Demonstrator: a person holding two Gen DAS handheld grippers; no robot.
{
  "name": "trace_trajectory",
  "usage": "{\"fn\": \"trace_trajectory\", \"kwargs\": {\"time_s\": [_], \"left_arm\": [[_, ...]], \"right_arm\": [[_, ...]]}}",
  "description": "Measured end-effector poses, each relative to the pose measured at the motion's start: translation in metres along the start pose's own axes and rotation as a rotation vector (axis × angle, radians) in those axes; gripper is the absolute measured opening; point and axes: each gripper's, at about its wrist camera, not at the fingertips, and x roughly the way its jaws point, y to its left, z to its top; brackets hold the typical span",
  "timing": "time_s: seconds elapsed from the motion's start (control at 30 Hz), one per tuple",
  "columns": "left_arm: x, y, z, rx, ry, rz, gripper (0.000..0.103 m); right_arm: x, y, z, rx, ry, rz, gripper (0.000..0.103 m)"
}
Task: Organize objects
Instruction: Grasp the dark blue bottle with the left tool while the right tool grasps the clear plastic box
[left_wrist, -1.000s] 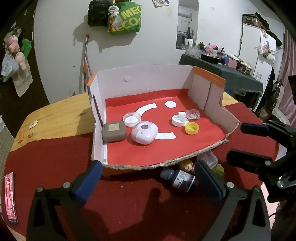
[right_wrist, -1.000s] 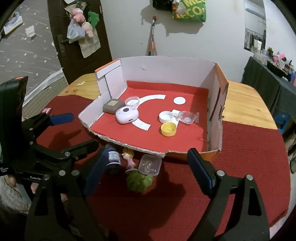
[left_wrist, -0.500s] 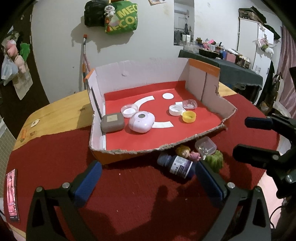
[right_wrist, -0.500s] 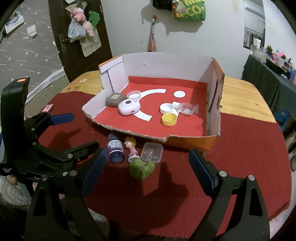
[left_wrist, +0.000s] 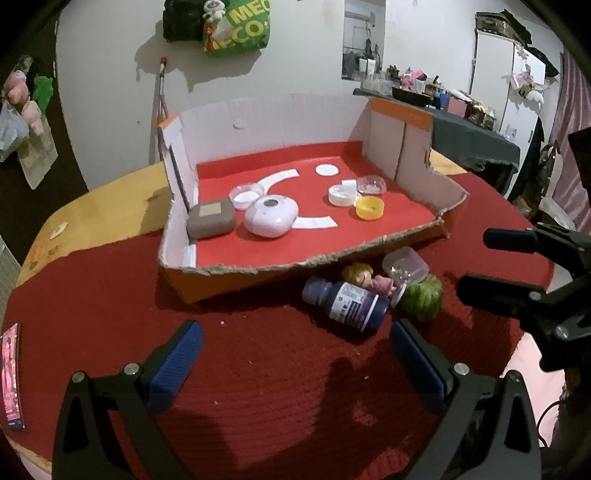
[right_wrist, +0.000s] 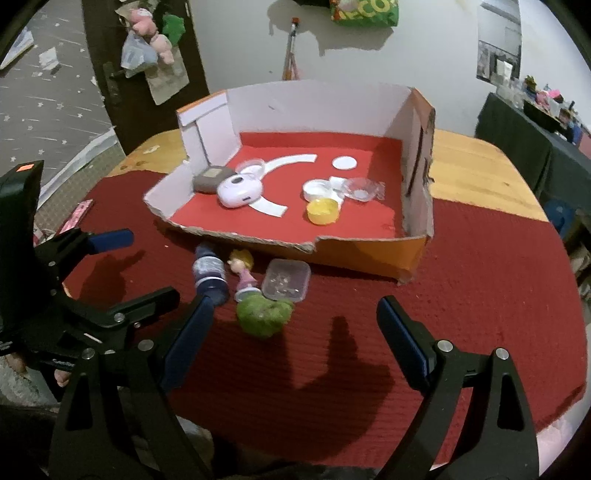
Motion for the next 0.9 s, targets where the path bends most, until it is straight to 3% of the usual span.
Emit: {"fn": "trace_trajectory", "kwargs": {"time_s": [0.1,0.23,0.43,0.9], "left_arm": [[0.005,-0.002,0.0,0.006,0.008,-0.013,0.103],[0.013,-0.003,0.003,0.006,0.021,-0.037,0.103],[0.026,-0.003,0.006,-0.002,0.048,-0.057,0.102],[0.046,-0.006,0.01,0.024,0.087,-0.09,0.099]], "right_arm": [[0.004,-0.005,0.0,0.016,0.005,-0.005,0.088],[0.012,-0.011,0.005,0.042,0.012,0.002,0.073],[0.03,-0.014,0.013,0.047,0.041,-0.002,0.066],[0.062,-0.002,0.016,-0.004,0.096,-0.025,0.058]]}}
